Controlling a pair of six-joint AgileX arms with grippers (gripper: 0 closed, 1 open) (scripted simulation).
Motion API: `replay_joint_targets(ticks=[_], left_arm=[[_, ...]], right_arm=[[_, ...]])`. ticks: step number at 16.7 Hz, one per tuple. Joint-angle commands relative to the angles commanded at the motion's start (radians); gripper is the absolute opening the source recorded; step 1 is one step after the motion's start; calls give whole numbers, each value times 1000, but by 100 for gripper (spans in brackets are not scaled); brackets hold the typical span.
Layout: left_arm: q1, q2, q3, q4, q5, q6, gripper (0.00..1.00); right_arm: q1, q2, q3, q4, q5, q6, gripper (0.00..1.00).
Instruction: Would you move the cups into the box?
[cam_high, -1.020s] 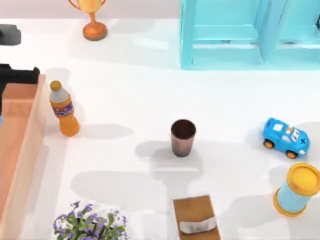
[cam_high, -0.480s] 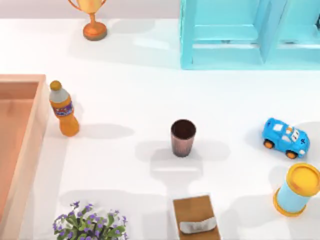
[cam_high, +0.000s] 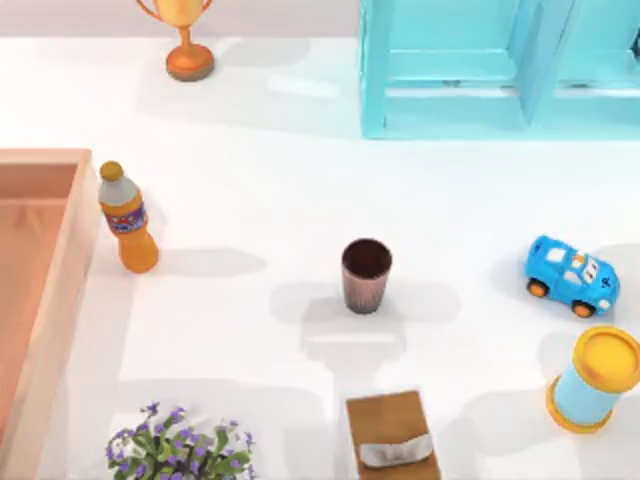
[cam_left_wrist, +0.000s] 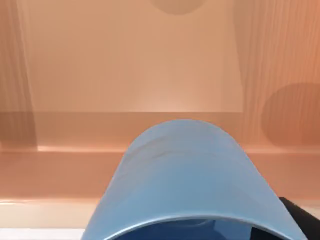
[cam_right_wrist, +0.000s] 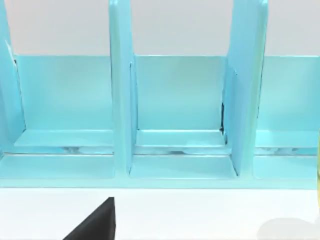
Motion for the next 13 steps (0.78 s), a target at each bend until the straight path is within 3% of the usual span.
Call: replay_joint_targets(ticks=[5,10,13], left_arm=[[27,13,-160,191,1,25,0],[39,22,-192,223,1,36,0],[39,22,-192,223,1,36,23]], right_arm=[[0,0,0,0,0,0,100],[0,0,0,0,0,0,100],[0,0,0,0,0,0,100]])
